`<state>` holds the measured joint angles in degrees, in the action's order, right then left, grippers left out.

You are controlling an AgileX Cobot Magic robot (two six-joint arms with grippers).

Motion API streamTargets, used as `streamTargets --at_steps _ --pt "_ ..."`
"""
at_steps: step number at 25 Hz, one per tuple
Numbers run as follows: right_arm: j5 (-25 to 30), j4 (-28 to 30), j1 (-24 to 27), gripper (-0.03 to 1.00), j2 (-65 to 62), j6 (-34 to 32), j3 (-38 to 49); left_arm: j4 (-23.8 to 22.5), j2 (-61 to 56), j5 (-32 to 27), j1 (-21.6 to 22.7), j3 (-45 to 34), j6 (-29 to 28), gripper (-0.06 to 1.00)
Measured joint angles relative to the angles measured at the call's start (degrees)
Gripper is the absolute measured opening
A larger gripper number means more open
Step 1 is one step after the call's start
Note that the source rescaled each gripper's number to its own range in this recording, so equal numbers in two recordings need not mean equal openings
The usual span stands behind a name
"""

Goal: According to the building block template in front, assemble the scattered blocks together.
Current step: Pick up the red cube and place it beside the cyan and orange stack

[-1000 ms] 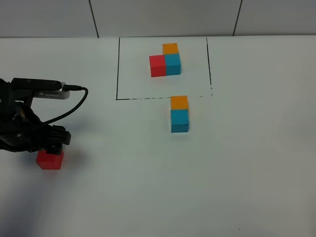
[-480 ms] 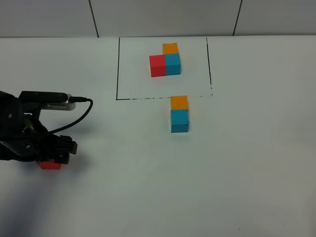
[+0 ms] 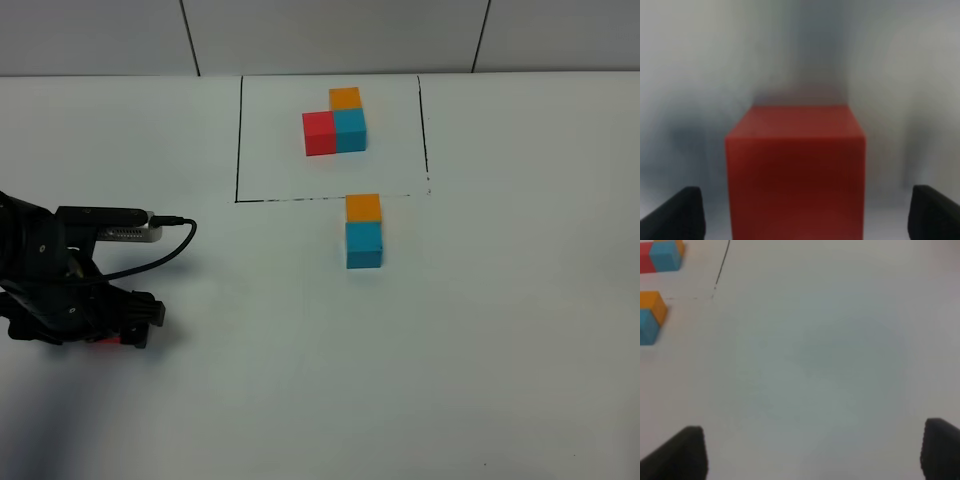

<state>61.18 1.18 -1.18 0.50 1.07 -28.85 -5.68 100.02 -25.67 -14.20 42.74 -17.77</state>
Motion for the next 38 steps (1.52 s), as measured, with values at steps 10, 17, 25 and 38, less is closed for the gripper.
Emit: streamTargets --at_steps 10,17,25,38 --pt "0.0 0.0 0.0 0.73 0.0 0.0 0.0 0.2 0.5 0.5 0.0 0.0 -1.2 0.39" --pt "0.0 0.0 0.0 0.73 0.0 0.0 0.0 -3.8 -0.5 -2.9 0.0 0.0 -1.3 0.00" --pt "0.0 0.0 0.0 0.73 0.0 0.0 0.0 -8.8 -5.0 -8.5 0.0 5.3 13.6 0.00" --pt "0.0 0.0 0.0 0.73 0.0 0.0 0.0 16.6 -5.0 -11.0 -0.4 17.6 74.2 0.00"
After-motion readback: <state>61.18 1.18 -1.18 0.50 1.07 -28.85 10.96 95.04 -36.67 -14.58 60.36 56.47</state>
